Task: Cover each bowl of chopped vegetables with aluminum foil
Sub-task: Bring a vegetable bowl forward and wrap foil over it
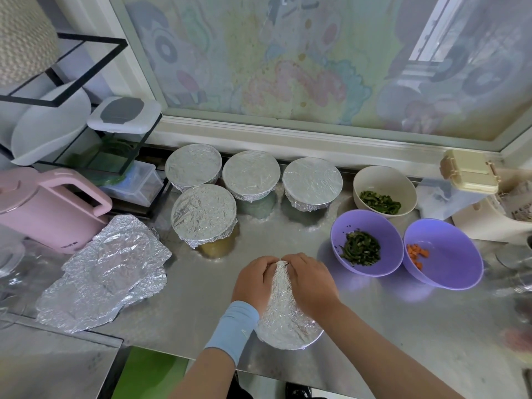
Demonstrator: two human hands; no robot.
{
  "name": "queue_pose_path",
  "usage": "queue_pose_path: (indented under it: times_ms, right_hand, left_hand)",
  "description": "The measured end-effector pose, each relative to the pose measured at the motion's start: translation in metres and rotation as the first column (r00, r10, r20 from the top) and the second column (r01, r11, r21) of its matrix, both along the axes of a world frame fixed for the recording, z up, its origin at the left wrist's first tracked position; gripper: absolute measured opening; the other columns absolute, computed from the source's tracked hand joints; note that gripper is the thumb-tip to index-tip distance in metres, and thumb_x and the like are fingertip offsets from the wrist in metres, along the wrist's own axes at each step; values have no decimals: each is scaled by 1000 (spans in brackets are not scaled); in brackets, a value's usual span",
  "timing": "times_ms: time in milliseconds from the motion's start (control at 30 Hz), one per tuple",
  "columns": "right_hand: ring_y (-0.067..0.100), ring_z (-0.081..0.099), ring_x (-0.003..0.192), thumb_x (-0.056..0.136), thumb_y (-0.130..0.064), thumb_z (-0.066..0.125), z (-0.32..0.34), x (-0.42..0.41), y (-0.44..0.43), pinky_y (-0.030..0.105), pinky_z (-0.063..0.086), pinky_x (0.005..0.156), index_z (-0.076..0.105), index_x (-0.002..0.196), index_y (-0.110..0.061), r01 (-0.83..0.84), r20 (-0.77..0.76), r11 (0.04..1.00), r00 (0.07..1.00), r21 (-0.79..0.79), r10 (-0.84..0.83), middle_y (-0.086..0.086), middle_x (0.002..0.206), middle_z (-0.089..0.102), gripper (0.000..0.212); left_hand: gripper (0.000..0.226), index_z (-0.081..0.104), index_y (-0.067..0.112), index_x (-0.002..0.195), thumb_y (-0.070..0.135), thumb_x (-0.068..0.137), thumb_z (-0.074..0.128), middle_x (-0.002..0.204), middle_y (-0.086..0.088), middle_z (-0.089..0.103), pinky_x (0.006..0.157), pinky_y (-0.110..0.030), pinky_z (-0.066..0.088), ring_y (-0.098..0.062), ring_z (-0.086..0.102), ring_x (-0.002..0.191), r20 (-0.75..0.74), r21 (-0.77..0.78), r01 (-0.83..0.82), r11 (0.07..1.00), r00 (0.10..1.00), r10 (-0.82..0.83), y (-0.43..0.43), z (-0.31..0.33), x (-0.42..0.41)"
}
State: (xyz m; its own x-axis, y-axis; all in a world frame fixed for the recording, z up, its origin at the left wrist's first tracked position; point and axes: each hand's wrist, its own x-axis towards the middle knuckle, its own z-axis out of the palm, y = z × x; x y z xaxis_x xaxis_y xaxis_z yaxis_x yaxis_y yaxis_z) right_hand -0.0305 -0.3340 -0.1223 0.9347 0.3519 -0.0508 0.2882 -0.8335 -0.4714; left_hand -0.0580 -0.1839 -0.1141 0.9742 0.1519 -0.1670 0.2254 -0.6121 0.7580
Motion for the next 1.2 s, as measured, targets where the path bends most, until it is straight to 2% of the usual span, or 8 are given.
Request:
queue_pose_path:
  times_ms: [133,233,333,433,567,800,1033,1200]
  right_hand:
    - [18,59,102,102,-26,35,1,4,1,33,41,91,60,120,-28,27,-41,1000,999,1,-27,-9,115,65,31]
    - [19,58,105,102,-26,34,2,3,2,33,38,93,60,122,-27,15,-22,1000,1000,-25,-15,-8,116,65,33]
    - [20,54,109,98,-24,44,1,5,4,34,36,97,62,123,-25,33,66,999,997,-9,-32,-5,117,61,31]
    - [20,51,102,96,-22,53,4,11,10,34,41,94,67,115,-23,17,44,992,999,122,-22,-4,108,57,23]
    - [16,48,94,93,-21,61,5,18,13,25,39,87,73,99,-21,-25,-17,975,999,220,30,-6,94,55,14]
    - [13,49,92,90,-19,66,7,21,15,21,36,85,76,94,-20,-11,-61,967,998,255,27,-9,89,55,11]
    - [12,49,94,90,-19,64,9,22,14,18,34,84,76,94,-20,-10,-120,967,992,253,42,-12,88,52,12]
    - [15,49,98,92,-19,63,12,23,14,24,38,90,75,100,-19,-41,-130,969,989,245,75,-11,91,52,15]
  left_hand:
    - [22,70,27,107,26,99,49,100,13,70,87,-20,46,-7,61,94,-92,-69,-24,997,996,18,3,4,4]
    - [27,68,27,114,25,101,45,109,15,67,91,-17,40,-6,59,104,-117,-89,-5,996,993,-6,6,5,4]
    - [29,64,20,124,21,102,45,119,9,61,100,-19,34,-10,50,113,15,30,-40,999,999,40,14,-2,-1]
    - [17,70,21,105,23,98,54,100,7,59,91,-22,39,-11,49,99,111,67,-101,993,989,93,17,-2,-6]
    - [11,70,27,92,24,94,60,89,12,56,79,-12,41,-5,55,84,72,11,-111,994,991,110,13,1,-8]
    - [14,70,20,95,22,97,56,93,8,56,74,-3,35,-3,53,81,38,34,-130,991,991,129,11,0,-10]
    - [12,67,21,88,24,96,58,89,7,54,69,-5,36,-4,54,78,44,40,-197,980,980,195,3,-1,-11]
    - [14,64,19,86,20,97,55,89,5,54,72,-11,39,-8,53,80,41,48,-231,972,973,229,-2,-2,-14]
